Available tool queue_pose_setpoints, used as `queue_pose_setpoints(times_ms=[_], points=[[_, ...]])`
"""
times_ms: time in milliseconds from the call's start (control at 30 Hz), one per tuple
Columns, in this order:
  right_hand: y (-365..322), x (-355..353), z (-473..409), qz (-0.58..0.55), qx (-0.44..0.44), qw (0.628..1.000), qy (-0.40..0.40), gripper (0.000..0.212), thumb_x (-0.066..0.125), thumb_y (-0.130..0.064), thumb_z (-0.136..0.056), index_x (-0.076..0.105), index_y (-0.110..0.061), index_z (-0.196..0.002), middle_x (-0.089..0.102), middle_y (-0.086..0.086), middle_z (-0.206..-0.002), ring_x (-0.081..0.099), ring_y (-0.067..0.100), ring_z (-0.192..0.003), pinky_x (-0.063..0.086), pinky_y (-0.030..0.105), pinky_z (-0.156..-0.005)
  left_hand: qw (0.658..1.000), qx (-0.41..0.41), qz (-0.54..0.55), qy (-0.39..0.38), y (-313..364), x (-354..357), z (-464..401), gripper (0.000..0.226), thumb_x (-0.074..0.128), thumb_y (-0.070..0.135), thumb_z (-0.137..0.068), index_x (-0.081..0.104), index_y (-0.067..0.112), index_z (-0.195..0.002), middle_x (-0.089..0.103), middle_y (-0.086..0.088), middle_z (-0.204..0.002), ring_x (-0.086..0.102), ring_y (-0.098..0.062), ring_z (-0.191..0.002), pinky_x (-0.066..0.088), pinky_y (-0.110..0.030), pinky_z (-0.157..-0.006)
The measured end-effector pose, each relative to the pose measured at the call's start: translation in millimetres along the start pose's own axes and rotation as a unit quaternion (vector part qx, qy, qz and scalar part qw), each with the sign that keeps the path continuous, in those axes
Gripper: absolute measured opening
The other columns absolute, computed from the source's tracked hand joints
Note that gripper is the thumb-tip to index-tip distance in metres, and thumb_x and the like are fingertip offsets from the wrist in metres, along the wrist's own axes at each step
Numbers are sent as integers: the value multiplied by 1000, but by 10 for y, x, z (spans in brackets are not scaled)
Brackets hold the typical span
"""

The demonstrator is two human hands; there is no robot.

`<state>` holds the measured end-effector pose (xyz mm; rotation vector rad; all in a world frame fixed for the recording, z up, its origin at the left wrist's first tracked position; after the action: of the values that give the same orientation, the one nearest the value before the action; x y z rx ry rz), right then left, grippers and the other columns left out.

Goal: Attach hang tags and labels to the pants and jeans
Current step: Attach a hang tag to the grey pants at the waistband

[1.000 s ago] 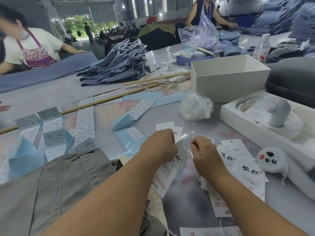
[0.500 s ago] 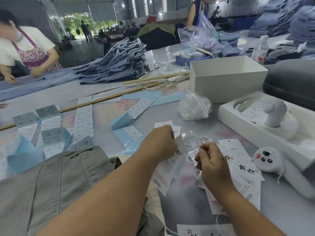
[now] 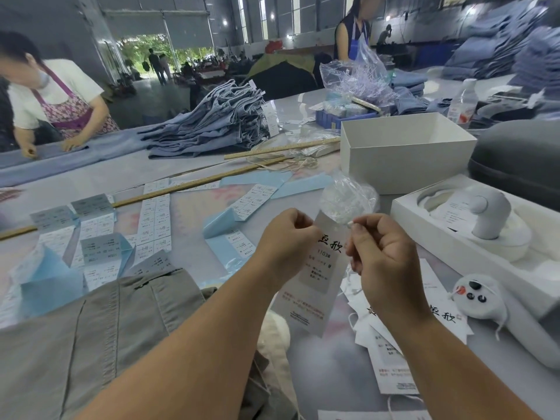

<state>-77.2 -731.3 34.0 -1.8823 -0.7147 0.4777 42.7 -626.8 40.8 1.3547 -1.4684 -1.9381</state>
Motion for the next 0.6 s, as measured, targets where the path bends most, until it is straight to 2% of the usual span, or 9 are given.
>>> queue_pose_setpoints(times_ms=[167, 267, 400, 600], points=[[-47, -27, 50, 33, 14, 999, 15, 17, 58, -17, -97, 64, -22, -81, 63, -8, -63, 51, 3, -54, 43, 24, -58, 988, 16, 128, -86, 177, 55, 171, 12, 58, 7, -83, 66, 13, -89, 71, -10, -82, 64, -22, -71, 50, -33, -69], [-150, -46, 87, 29, 15, 999, 15, 18, 60, -24, -96, 64, -21, -79, 63, -9, -64, 50, 2, -52, 43, 22, -56, 977, 36, 155, -143, 313, 68, 309, 18, 56, 15, -72, 70, 16, -84, 69, -7, -77, 65, -22, -71, 51, -33, -70], [-383, -30, 141, 32, -12, 999, -11, 22, 60, -28, -95, 63, -19, -75, 64, -9, -64, 52, 2, -52, 43, 16, -52, 977, 54, 148, -145, 460, -81, 432, 22, 55, 17, -69, 72, 21, -81, 71, -7, -75, 66, -21, -66, 53, -30, -61], [-728, 124, 266, 32, -60, 997, -37, 23, 61, -21, -95, 62, -19, -72, 64, -9, -65, 57, 3, -58, 46, 14, -53, 972, 63, 189, -123, 492, -411, 690, 23, 55, 12, -67, 71, 16, -82, 69, -10, -74, 63, -23, -63, 51, -29, -61]])
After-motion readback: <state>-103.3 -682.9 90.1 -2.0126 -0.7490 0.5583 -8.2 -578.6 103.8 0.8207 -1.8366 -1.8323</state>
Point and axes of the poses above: each hand's wrist, its own z-axis away from the middle knuckle, its own x-axis out of the palm, y = z × x, the point moved 6 cm from there along -z, towards the middle knuckle
